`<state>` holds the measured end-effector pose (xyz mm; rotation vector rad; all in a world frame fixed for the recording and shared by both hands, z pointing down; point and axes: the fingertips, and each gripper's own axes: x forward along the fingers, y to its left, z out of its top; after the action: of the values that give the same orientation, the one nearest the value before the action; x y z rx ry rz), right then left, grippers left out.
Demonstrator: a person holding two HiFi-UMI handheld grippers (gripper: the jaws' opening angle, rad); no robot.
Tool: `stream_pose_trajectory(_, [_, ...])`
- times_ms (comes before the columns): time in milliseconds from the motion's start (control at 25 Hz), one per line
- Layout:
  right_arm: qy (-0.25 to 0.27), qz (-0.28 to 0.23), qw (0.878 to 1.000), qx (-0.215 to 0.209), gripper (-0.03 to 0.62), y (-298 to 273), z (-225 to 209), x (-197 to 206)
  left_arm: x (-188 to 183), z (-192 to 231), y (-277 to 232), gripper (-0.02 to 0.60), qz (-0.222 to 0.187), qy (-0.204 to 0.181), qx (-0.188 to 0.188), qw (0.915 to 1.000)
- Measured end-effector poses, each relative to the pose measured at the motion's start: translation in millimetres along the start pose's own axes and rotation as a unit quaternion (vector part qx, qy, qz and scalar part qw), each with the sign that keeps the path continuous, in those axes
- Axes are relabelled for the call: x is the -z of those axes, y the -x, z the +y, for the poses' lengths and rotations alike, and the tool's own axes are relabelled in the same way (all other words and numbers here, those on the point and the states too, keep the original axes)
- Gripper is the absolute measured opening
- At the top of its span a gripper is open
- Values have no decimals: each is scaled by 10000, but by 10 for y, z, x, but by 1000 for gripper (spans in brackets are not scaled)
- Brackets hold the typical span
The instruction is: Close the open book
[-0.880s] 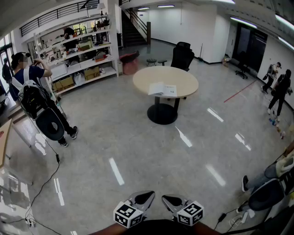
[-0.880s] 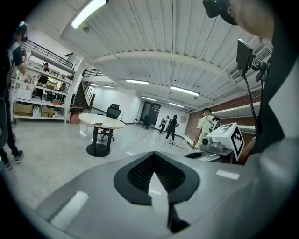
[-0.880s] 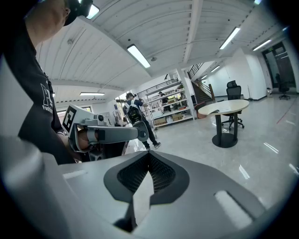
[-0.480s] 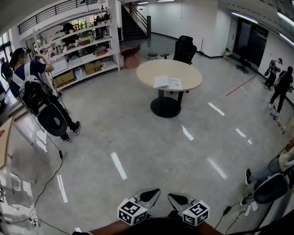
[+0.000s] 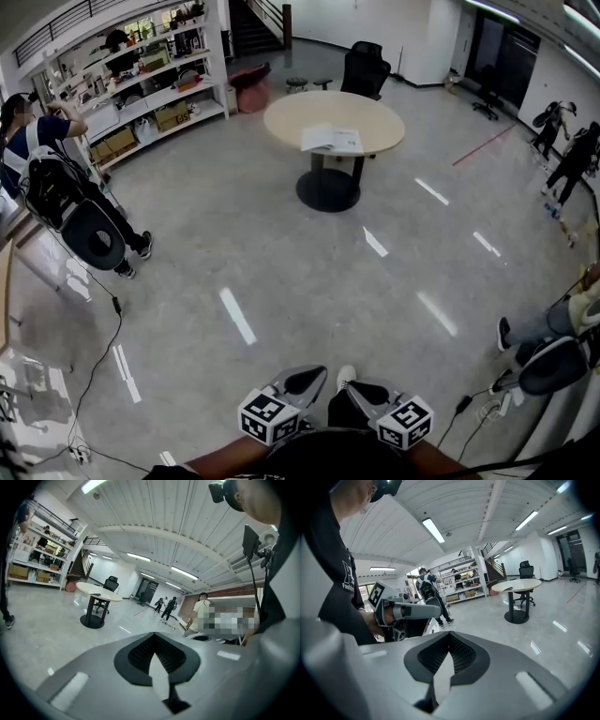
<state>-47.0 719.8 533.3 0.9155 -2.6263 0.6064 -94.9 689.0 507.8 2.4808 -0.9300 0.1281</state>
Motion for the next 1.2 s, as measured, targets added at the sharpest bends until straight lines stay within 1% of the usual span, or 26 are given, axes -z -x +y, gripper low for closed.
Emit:
stream_pose_trajectory(160, [106,33,9997,-222,8,-232,-166,-148,-125,207,-52,7,-89,163,-233,9996])
stream_pose_trajectory(320, [307,39,9976,-613,8,-498,-340,-402,-273,496,-136,8,-45,161,-598,9981])
stream_pose_trajectory(440, [353,-70,9958,-843,8,-625,-578,-638,-505,705,-327,8,-157,198,-861,9960])
stream_pose_trajectory(560, [423,-189,9941,-983,8,-683,-877,-863,-784,774,-636,8,-303,86,-937,9951])
stream_pose_trajectory(720, [515,-390,9935,-938,8,-675,-1353,-1159,-1046,860,-1074,8,-382,-16,-945,9948])
stream_pose_trajectory(840, [581,-514,9936,-815,8,-544,-1734,-1254,-1176,839,-1430,8,-443,-22,-926,9947])
stream_pose_trajectory(920, [581,-557,9939,-756,8,-462,-1937,-1288,-1256,778,-1659,8,-461,-106,-877,9950])
stream_pose_trajectory(1040, [344,-541,9956,-690,8,-361,-2205,-1299,-1319,695,-1925,8,-383,-192,-828,9956])
stream_pose_trajectory(1120, [208,-556,9962,-644,8,-281,-2348,-1314,-1339,665,-2018,8,-319,-161,-840,9958])
stream_pose_trajectory(1200, [180,-578,9965,-579,8,-264,-2503,-1342,-1339,704,-2096,8,-261,-110,-878,9957])
